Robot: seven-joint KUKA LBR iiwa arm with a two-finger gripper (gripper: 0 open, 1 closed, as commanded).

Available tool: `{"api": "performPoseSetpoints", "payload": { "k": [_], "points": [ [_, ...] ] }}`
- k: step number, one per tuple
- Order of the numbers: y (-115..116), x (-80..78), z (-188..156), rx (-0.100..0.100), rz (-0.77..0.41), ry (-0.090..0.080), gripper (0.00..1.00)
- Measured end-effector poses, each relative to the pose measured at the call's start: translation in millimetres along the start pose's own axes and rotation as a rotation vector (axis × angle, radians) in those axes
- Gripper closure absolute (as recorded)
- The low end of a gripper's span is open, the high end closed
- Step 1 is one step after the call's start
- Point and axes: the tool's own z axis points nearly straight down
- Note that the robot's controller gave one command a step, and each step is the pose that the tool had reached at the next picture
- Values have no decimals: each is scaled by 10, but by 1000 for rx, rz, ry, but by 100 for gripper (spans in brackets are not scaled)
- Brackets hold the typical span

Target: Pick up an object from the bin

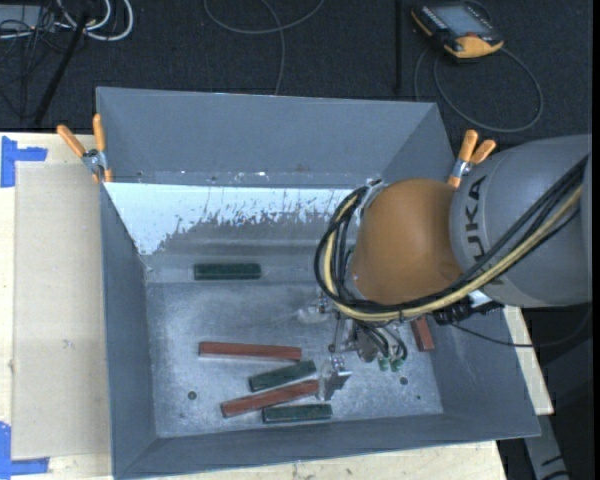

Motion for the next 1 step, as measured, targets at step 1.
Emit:
{"api": "performPoseSetpoints", "payload": {
  "k": [1],
  "points": [
    [502,177,-23,1,-110,13,0]
  ]
}}
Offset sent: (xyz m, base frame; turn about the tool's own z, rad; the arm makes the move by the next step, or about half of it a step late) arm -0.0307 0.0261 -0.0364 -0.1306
